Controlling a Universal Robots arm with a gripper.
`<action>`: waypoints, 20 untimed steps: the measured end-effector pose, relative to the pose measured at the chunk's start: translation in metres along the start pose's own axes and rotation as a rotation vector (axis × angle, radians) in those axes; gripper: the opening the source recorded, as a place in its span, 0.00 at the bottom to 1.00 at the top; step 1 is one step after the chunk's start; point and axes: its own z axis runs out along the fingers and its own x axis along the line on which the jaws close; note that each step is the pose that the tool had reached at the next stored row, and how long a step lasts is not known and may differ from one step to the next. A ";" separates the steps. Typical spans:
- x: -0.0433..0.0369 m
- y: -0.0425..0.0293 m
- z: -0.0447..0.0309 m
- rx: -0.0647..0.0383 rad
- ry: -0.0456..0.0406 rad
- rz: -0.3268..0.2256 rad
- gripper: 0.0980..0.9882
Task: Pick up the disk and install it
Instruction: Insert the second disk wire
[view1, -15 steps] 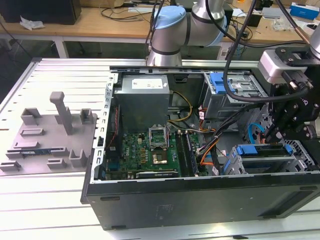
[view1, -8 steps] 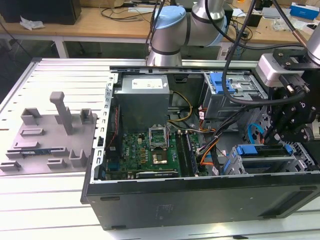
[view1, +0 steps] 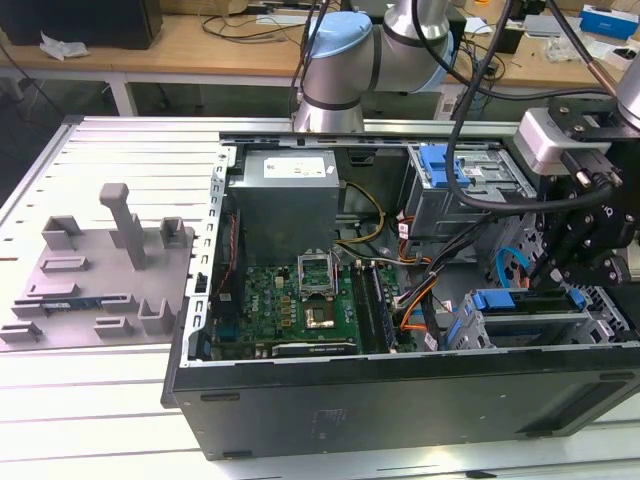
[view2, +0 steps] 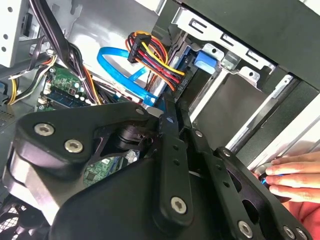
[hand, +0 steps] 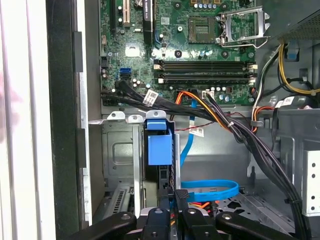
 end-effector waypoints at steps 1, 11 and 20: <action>0.0002 0.0000 0.0003 0.000 0.0003 0.001 0.07; 0.0005 -0.0008 0.0076 0.000 0.0001 0.001 0.07; 0.0010 -0.0007 0.0183 0.000 0.0010 0.000 0.07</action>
